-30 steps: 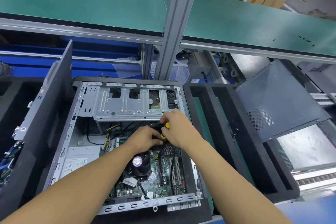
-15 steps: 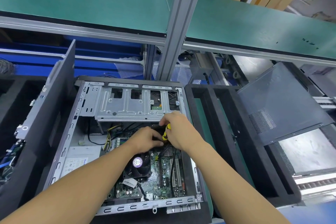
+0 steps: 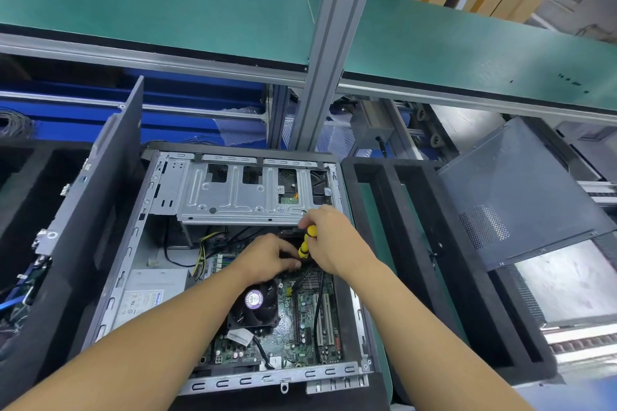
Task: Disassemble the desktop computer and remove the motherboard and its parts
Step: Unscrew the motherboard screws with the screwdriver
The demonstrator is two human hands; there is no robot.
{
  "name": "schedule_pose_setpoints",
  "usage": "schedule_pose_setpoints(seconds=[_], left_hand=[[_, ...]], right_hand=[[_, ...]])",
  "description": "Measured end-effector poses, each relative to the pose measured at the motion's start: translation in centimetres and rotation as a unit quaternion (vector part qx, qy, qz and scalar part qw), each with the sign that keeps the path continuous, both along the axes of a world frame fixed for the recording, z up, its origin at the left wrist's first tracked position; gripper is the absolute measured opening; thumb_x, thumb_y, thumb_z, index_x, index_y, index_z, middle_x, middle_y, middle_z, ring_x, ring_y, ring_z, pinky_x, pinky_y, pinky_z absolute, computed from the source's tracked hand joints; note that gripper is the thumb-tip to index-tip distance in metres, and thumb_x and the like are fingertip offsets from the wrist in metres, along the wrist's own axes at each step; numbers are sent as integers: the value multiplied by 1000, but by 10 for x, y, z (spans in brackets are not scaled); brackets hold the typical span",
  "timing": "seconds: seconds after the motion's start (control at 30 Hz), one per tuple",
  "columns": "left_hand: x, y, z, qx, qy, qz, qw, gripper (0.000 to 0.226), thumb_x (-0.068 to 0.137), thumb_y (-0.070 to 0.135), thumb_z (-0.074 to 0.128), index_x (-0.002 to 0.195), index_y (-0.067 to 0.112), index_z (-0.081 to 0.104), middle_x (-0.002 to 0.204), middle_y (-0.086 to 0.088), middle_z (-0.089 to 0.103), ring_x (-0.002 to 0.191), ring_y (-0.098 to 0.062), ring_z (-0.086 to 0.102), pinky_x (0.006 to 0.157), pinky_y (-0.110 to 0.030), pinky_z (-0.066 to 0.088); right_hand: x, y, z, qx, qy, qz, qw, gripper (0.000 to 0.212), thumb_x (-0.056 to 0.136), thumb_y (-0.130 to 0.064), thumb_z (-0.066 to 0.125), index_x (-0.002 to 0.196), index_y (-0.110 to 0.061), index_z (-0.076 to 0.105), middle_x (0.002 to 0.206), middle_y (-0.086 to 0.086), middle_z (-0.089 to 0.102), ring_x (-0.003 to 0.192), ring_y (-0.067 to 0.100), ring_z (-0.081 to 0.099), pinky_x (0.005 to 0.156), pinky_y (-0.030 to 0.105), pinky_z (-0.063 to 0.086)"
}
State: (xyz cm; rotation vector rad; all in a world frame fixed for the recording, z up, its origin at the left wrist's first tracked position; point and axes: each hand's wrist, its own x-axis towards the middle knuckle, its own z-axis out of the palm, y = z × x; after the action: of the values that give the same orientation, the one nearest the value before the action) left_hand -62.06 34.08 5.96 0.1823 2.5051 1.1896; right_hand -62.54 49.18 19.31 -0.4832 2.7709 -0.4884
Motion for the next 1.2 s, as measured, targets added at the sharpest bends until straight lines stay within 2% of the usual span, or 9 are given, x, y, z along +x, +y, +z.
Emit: schedule_pose_setpoints(seconds=[0.13,0.27,0.4,0.5,0.63,0.77,0.9,1.0,1.2], left_hand=[[0,1,-1,-12,-5,24,1000,6,80,40,79,85,38,78,65,26,65,64,7,58,59,-13,40],[1,3,1,-23,-3,21,1000,20,77,42,81,66,47,66,50,32,54,51,11,50,47,-10,33],[6,1,5,-35,7,30,999,15,79,38,80,72,46,68,57,23,58,55,5,53,49,-12,31],[14,-6,4,-104,53,67,991,18,86,28,63,90,42,73,70,19,65,59,4,57,55,-18,40],[21,-14,-5,-263,116,91,953,27,90,28,45,101,28,71,98,0,72,92,-23,65,79,-33,46],[28,-8,-14,-333,129,127,925,34,92,35,37,92,19,67,92,-5,70,86,-27,63,73,-36,33],[28,-6,-16,-341,128,157,918,38,91,39,34,90,21,67,91,-4,70,87,-26,63,81,-38,37],[28,-6,-18,-338,129,161,918,40,88,39,31,89,21,68,92,-4,70,86,-26,63,82,-38,37],[27,-6,-20,-341,136,156,917,38,86,39,31,83,23,65,88,-3,70,83,-25,63,78,-38,35]], right_hand=[[4,-1,-3,5,15,-48,999,28,96,-36,58,114,-15,61,118,5,52,108,25,54,84,32,44],[6,-2,-4,92,67,-82,990,46,98,-56,48,109,-14,60,108,8,62,96,30,63,69,32,42],[5,-5,-4,93,49,-72,992,35,101,-44,48,110,-14,62,107,13,64,94,34,65,69,31,43],[3,-4,0,78,17,-34,996,16,100,-23,51,111,-21,63,117,9,59,95,28,61,71,28,41],[0,-4,3,58,-31,-10,998,32,90,1,49,110,-20,62,119,6,48,82,23,51,68,28,39],[4,-7,2,62,-27,8,998,28,95,-9,49,121,-11,57,120,7,48,96,23,51,76,28,41],[7,-8,0,21,-4,1,1000,25,101,-31,51,105,-11,65,106,7,48,90,22,54,82,29,45],[6,-6,-2,35,20,9,999,25,105,-24,46,116,-11,64,110,10,50,89,26,57,83,36,50],[2,0,5,53,-1,18,998,29,98,-6,48,125,-11,56,126,7,51,106,24,55,87,28,44]])
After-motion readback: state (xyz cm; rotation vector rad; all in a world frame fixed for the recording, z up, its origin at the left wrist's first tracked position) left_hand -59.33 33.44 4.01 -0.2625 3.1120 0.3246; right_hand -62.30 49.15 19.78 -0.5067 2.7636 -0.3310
